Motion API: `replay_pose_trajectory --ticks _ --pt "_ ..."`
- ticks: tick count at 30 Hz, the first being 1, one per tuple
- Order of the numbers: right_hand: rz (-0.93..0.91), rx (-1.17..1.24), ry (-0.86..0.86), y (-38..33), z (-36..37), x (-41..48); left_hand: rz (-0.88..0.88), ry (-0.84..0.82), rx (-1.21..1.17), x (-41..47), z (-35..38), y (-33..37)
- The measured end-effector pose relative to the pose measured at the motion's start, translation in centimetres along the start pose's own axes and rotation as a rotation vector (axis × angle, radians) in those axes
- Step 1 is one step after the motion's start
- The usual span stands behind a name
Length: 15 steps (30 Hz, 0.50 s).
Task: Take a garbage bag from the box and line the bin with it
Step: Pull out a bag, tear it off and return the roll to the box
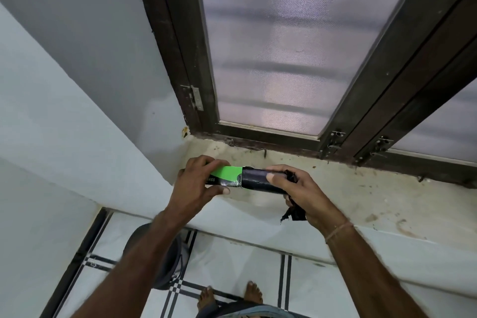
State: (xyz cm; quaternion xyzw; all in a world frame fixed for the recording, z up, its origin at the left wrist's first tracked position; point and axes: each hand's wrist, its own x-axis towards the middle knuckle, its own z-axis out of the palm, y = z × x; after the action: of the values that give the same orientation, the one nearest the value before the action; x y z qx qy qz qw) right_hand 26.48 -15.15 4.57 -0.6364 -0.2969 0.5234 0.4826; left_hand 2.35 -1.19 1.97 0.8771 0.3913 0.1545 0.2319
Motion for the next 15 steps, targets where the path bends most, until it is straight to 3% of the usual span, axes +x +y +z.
replay_pose_trajectory --ticks 5,11,15 --pt "0.133 0.148 0.004 -0.1 1.0 0.2 0.038 0.000 0.020 -0.4 0.4 0.6" --pt "0.166 0.195 -0.019 0.7 2.7 0.1 0.036 0.001 0.108 -0.6 0.3 1.7" --pt "0.056 0.223 0.150 1.4 3.2 -0.2 -0.043 0.039 0.066 -1.5 0.4 0.9"
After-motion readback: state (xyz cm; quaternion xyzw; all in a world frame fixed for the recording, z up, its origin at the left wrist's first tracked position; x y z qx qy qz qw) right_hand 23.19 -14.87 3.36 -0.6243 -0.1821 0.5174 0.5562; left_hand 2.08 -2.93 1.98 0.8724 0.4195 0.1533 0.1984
